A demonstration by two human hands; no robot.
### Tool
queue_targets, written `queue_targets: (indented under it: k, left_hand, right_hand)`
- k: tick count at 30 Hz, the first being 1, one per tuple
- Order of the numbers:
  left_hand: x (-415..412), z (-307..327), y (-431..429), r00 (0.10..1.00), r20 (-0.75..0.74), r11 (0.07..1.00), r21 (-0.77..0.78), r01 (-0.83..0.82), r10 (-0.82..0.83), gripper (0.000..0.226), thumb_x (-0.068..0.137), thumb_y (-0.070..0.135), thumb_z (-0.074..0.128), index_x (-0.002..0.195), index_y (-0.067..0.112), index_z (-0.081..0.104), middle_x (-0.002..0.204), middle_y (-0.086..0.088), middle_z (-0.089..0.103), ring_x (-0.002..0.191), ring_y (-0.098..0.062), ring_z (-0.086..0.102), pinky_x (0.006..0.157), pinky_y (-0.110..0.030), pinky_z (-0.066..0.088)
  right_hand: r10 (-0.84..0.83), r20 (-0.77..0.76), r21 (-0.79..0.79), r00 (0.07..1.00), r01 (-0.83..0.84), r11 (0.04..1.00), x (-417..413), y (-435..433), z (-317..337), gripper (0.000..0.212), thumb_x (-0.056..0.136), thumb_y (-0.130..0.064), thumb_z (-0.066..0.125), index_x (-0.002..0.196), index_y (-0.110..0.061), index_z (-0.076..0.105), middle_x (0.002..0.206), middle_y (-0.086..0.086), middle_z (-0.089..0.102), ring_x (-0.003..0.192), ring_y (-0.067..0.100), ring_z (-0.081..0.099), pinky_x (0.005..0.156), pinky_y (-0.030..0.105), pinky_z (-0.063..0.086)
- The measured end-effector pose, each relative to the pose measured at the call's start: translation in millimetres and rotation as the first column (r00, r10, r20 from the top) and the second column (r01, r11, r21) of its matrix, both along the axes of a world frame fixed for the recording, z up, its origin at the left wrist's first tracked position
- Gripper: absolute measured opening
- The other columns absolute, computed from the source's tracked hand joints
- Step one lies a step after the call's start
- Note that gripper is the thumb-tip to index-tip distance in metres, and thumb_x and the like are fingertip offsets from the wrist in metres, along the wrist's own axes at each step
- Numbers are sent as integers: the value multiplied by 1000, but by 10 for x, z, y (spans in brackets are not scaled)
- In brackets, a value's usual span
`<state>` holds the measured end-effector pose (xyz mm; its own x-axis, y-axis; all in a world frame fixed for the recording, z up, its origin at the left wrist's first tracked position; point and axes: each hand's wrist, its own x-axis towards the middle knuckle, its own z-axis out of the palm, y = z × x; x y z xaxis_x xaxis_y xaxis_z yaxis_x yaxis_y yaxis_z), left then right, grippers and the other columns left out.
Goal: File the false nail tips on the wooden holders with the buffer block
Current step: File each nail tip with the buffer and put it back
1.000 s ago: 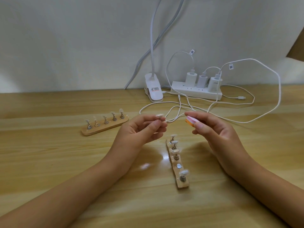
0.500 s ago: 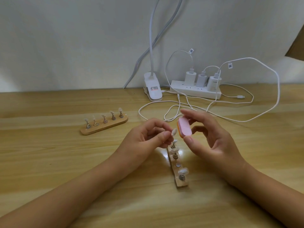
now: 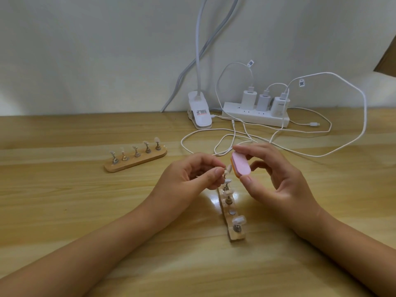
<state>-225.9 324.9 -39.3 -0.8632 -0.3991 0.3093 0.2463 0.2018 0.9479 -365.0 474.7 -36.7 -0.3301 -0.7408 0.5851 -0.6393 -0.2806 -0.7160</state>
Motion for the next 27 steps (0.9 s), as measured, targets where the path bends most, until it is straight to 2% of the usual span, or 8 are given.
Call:
queue_targets:
  k: [3,9,17,22,27]
  left_hand:
    - [7,-2,3,1000,6,999,-34,12,-12,16,86,26,63,97,17,69,75,4,70,72,-7,65,68,-17,50]
    - [8,-7,15,1000,11,981,-195,-14,17,10,88,26,65,96,21,69,81,5,68,76,-7,66,71,-19,51]
    - [27,1,34,998,50,977,-208,34,-24,13,88,25,64,99,22,70,83,-1,70,76,-7,67,69,-18,51]
    - [27,39,11,1000,27,998,-55,10,-9,17,86,28,61,93,14,69,69,7,64,68,-3,60,66,-14,47]
    - [36,31,23,997,63,992,-117,53,-46,12,89,23,60,94,17,69,70,9,65,69,-4,61,65,-16,47]
  right_hand:
    - [8,-79,-3,997,-8,1000,11,-5,-10,47,85,-24,62,131,-16,56,123,5,60,117,26,56,88,32,50]
    - [7,-35,6,999,-7,1000,-13,-11,-10,44,86,-23,59,129,-14,59,121,6,62,115,25,57,89,35,50]
    - [44,-60,20,997,-43,999,11,-17,-12,43,84,-22,60,126,-14,60,119,6,63,116,26,57,89,37,50]
    - [45,-58,26,997,-43,999,-23,-1,-14,42,84,-22,60,126,-14,61,119,6,63,115,25,57,89,36,50]
    - [43,-71,12,997,-42,999,7,-20,-15,43,86,-22,62,128,-14,59,120,4,61,115,24,57,89,34,50]
